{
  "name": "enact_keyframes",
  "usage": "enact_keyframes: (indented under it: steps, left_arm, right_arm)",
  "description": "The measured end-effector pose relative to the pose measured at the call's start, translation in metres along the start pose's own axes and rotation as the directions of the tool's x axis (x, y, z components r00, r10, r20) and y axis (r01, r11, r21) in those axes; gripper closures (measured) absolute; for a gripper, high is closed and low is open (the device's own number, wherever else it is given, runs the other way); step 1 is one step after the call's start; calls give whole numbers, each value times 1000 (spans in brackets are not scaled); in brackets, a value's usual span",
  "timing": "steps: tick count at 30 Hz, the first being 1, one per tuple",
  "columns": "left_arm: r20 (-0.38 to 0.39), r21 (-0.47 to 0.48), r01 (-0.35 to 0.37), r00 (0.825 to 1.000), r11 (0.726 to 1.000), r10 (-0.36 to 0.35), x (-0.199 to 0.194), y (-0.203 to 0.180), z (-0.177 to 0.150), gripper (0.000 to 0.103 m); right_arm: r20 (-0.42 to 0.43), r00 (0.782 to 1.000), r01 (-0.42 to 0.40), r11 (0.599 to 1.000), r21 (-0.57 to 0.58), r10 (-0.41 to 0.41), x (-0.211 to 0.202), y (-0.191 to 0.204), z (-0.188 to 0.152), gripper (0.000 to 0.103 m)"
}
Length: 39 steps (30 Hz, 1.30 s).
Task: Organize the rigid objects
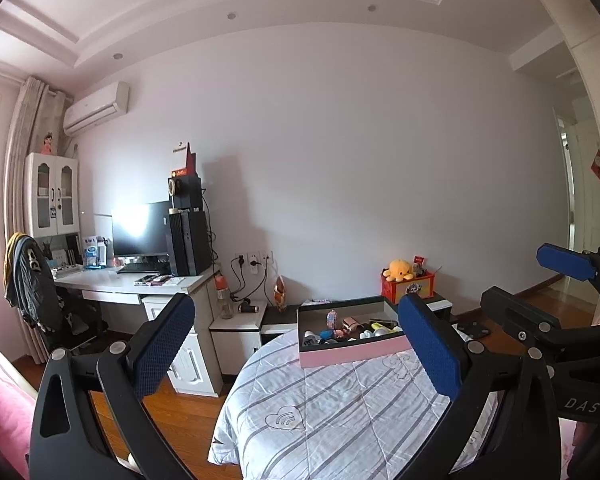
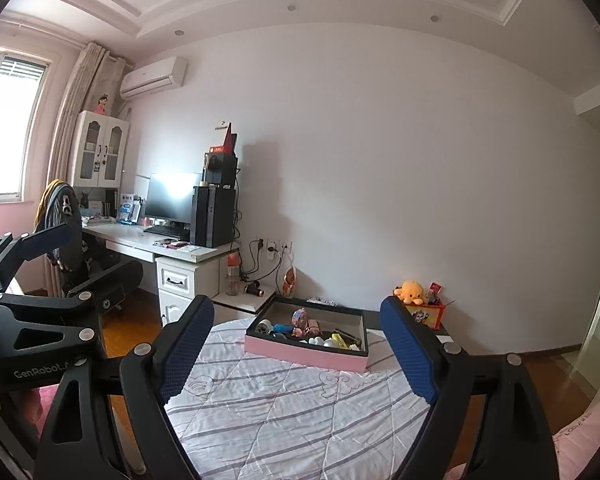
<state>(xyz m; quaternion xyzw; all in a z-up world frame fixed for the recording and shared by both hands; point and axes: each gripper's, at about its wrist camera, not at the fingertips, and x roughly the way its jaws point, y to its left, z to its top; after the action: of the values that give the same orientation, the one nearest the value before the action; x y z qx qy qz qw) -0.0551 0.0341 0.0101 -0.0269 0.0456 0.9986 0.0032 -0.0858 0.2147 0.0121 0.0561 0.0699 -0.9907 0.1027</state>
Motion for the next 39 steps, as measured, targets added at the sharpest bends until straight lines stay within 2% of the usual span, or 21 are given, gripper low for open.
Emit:
enact_keyframes:
  steps: [5, 13, 39]
  left_arm:
    - [25, -2, -2, 1000, 1000, 2, -15, -1, 2, 0]
    - [22, 8, -1, 1000, 1000, 1, -22, -5, 1, 0]
    - [16, 16, 5, 1000, 1000, -5, -17, -11, -2, 0]
  right_arm:
    - [20, 1000, 5, 1000, -7, -5, -15, 4, 3, 16]
    - [20, 1000, 18, 1000, -11, -18, -29, 6, 2, 16]
    - [-6, 1000, 27, 1000, -5, -27, -25, 4, -1, 16]
